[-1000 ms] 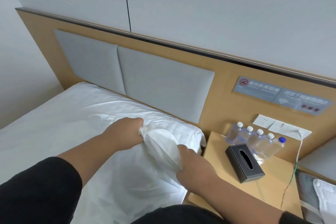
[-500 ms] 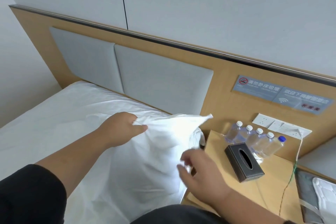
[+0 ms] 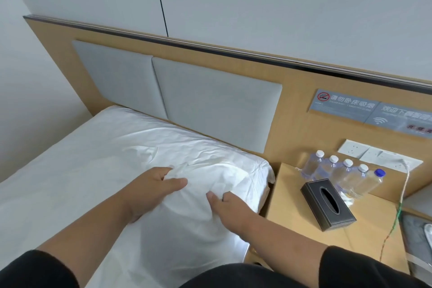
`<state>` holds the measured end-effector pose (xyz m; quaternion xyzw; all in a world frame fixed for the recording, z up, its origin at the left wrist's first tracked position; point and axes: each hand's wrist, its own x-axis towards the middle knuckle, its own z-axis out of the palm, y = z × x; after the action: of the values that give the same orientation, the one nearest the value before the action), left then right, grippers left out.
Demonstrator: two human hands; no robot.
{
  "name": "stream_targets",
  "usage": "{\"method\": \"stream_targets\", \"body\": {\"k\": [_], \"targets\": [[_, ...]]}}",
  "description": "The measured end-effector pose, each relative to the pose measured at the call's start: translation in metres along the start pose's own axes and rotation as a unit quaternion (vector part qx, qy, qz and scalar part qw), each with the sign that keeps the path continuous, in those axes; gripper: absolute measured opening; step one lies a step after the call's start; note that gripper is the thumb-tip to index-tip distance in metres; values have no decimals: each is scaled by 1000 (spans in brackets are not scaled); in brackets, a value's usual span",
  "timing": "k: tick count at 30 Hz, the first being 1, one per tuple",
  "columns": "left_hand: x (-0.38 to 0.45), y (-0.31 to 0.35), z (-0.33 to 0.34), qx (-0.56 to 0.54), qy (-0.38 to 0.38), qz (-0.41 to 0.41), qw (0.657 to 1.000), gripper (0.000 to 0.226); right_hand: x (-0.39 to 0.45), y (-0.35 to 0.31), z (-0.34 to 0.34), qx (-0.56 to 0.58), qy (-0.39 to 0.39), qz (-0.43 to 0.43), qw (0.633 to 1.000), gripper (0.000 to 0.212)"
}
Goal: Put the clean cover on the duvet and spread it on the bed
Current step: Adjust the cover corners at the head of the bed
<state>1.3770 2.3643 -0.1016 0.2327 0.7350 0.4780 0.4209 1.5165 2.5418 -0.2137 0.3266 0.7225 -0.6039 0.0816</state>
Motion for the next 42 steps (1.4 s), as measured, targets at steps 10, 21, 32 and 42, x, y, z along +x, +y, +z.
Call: {"method": "stream_targets", "body": {"k": [10, 21, 32, 42], "targets": [[-4, -13, -22, 278, 130, 96, 947, 48, -3, -3, -14, 174, 76, -53, 980, 71], [18, 14, -68, 500, 187, 260, 805, 52, -61, -34, -37, 184, 26, -112, 976, 72], [41, 10, -90, 585, 246, 210, 744, 50, -92, -38, -42, 140, 113, -136, 974, 64], [70, 14, -33, 638, 34, 24, 769, 20, -90, -23, -52, -29, 132, -174, 975, 24]]}}
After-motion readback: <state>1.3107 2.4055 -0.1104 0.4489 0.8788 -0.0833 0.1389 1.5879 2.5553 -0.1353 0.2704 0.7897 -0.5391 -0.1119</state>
